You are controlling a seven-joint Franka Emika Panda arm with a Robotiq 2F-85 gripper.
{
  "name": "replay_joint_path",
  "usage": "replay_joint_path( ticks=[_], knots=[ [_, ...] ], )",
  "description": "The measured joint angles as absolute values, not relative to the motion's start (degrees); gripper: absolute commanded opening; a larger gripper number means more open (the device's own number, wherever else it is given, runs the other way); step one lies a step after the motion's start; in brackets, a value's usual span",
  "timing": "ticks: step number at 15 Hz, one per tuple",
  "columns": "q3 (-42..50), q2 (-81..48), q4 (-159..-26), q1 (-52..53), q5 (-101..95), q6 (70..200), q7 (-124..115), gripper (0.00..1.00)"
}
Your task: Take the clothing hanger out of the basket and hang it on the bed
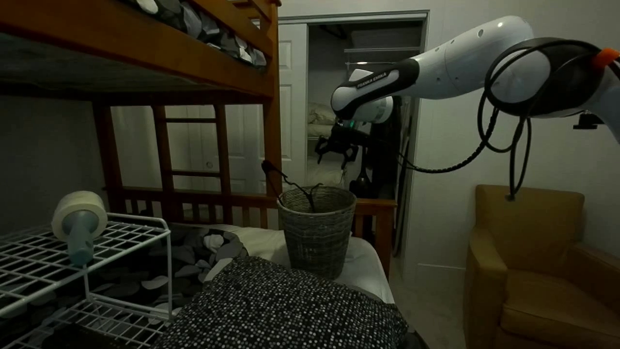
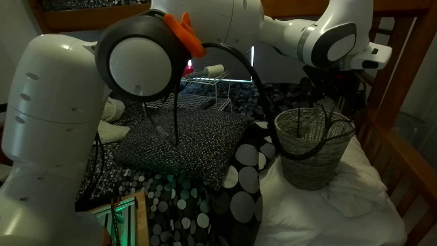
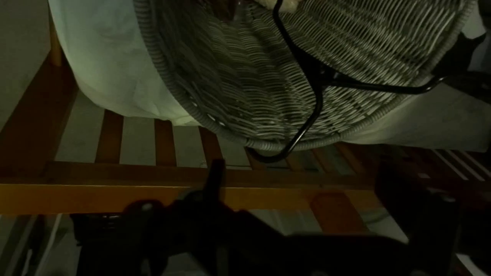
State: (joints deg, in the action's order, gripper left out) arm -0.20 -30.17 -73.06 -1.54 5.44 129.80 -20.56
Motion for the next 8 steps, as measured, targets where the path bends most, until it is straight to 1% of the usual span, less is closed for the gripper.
replay_joint_path(
  ticks=[3,8],
  knots=[
    [0.69,-30.76,-72.12,-1.17,5.19,129.17,-22.49,1.0],
    [4.09,-34.93,-66.53,2.54,4.87,120.14,-38.47,1.0]
  ],
)
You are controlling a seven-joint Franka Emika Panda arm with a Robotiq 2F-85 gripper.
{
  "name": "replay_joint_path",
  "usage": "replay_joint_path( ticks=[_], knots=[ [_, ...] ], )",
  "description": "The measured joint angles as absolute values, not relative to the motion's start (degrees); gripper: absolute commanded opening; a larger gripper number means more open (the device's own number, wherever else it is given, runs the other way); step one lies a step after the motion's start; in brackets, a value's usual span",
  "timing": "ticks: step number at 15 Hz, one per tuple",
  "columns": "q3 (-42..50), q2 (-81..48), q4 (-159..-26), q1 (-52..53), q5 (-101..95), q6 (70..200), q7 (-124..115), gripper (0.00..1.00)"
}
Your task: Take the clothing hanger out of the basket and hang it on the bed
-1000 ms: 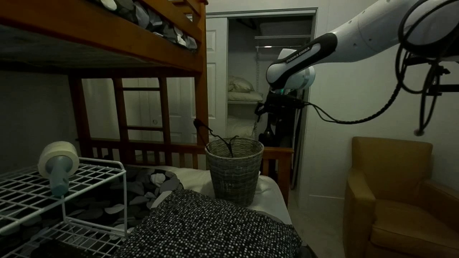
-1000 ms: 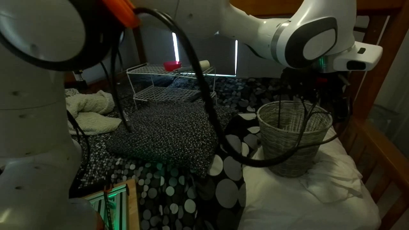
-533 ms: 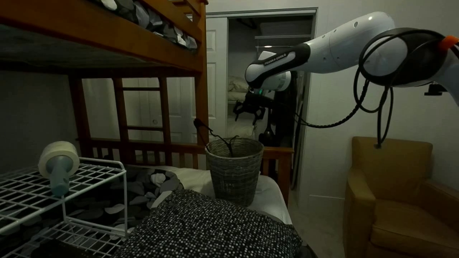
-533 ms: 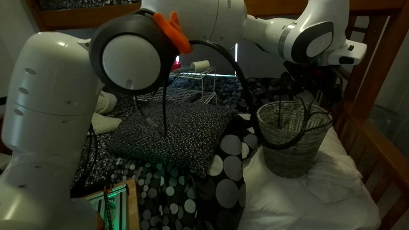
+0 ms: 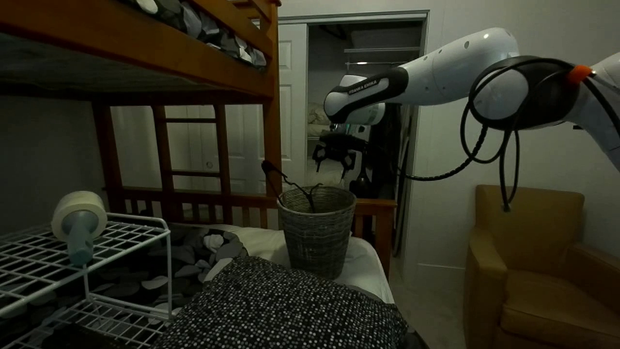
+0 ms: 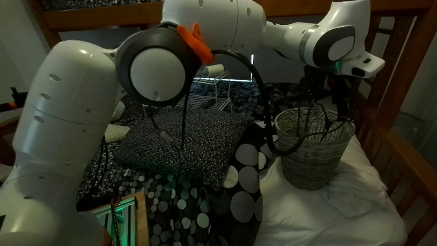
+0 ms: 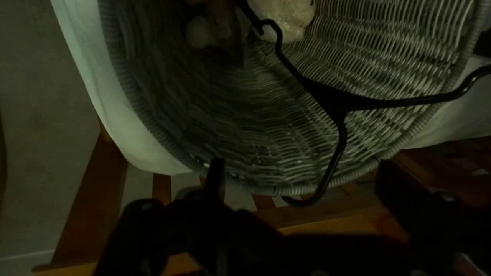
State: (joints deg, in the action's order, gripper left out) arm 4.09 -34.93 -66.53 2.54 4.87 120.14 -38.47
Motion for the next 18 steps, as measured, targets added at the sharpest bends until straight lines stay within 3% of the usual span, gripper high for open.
replay_joint_path(
  ticks=[5,11,17,18],
  knots=[
    [5.83,-42.54,-57.72,5.21,4.12,111.6,-54.76,0.93],
    [7.13,-49.72,-48.38,5.41,2.2,108.94,-65.06,1.0],
    [8.09,-50.96,-42.05,6.47,-1.33,108.84,-65.2,1.0],
    [8.13,-51.07,-41.6,6.57,-1.42,108.84,-65.2,0.96]
  ],
)
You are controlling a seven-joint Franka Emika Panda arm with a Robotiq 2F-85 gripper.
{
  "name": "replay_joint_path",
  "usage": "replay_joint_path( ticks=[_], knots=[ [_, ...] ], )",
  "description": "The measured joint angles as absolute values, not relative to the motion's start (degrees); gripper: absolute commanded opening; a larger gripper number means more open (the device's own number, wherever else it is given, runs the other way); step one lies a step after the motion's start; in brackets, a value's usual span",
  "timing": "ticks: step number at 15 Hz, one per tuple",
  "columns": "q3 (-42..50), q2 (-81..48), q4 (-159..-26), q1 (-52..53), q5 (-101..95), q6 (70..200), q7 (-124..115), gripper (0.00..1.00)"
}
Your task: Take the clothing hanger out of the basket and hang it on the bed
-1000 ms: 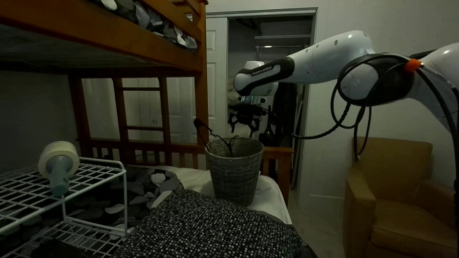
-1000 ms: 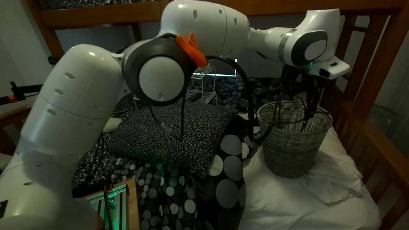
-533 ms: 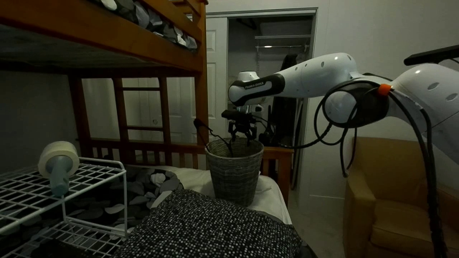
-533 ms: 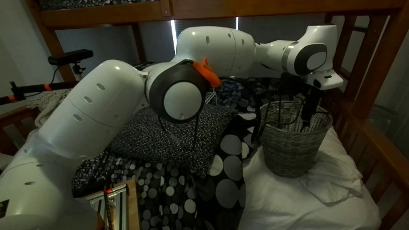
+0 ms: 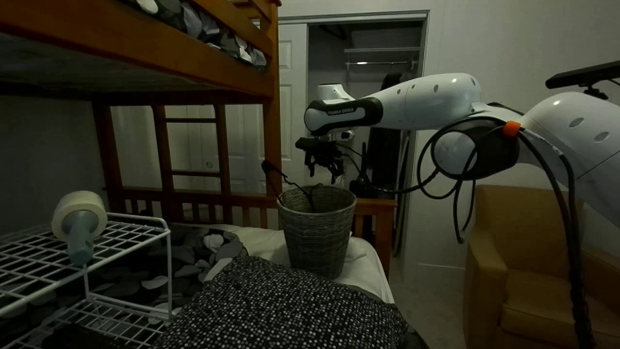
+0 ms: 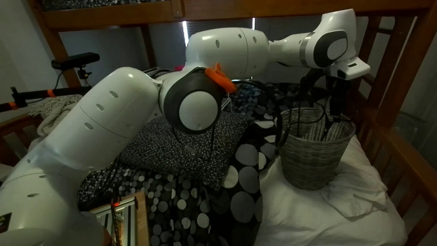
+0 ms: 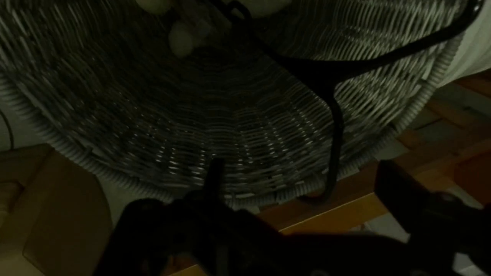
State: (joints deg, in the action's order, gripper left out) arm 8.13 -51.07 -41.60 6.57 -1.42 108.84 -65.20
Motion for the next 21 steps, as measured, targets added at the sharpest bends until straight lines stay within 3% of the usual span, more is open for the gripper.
replay_joint_path(
  ticks=[2,4,5,8,13,21],
  knots=[
    [8.12,-52.0,-40.85,6.47,-1.42,109.58,-65.16,0.91],
    [8.11,-53.57,-40.35,6.22,-1.42,111.93,-65.05,0.8],
    [8.11,-54.38,-40.22,6.11,-1.42,112.94,-65.03,0.67],
    [8.08,-56.62,-39.27,5.72,-1.35,114.89,-64.58,0.41],
    [7.88,-58.25,-37.37,5.29,-1.34,115.6,-61.48,0.03],
    [5.49,-57.82,-33.8,4.74,-0.25,115.47,-52.08,0.02]
  ],
)
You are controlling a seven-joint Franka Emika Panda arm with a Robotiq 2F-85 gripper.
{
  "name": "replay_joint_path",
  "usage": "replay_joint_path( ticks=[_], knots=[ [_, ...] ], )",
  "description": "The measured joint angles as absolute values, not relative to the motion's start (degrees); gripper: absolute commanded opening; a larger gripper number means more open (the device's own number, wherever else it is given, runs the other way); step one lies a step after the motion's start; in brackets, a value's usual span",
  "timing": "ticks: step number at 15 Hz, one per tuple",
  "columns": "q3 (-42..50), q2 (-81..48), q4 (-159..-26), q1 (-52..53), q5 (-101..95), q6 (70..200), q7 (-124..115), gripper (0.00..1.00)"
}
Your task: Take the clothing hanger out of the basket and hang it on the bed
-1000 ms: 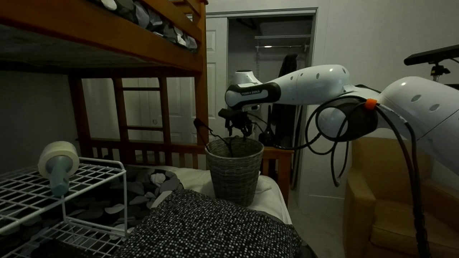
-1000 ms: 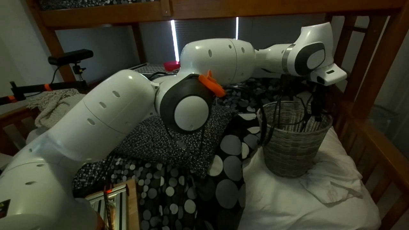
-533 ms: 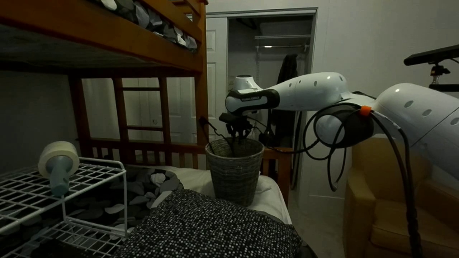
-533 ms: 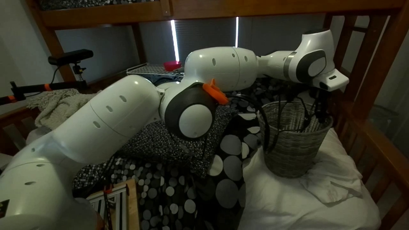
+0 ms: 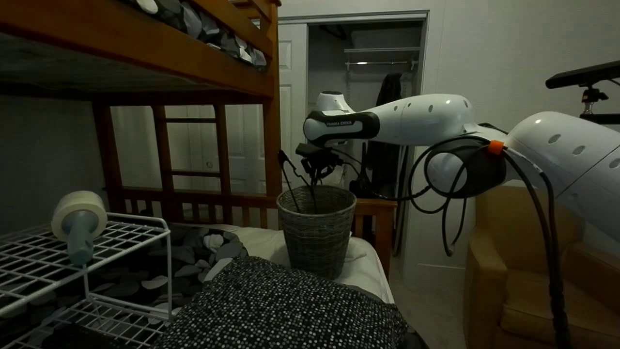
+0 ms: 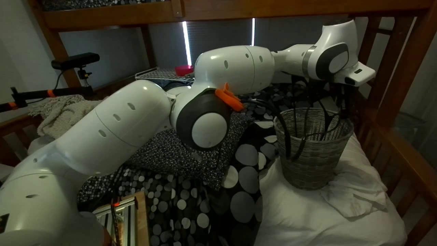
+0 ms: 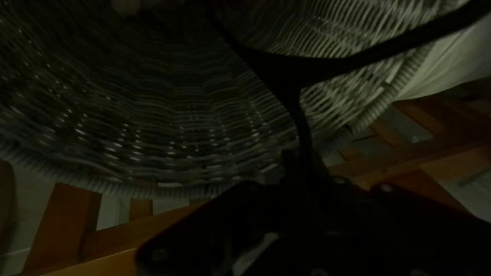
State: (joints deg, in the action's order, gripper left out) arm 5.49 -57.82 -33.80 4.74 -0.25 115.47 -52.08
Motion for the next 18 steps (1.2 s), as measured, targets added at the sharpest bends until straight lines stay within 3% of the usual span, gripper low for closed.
replay_joint_path(
  ticks=[9,18],
  knots=[
    [0.62,-51.88,-28.07,4.81,1.58,119.09,-33.1,0.02],
    [-1.34,-49.3,-22.91,11.32,1.61,125.15,-23.01,0.02]
  ],
)
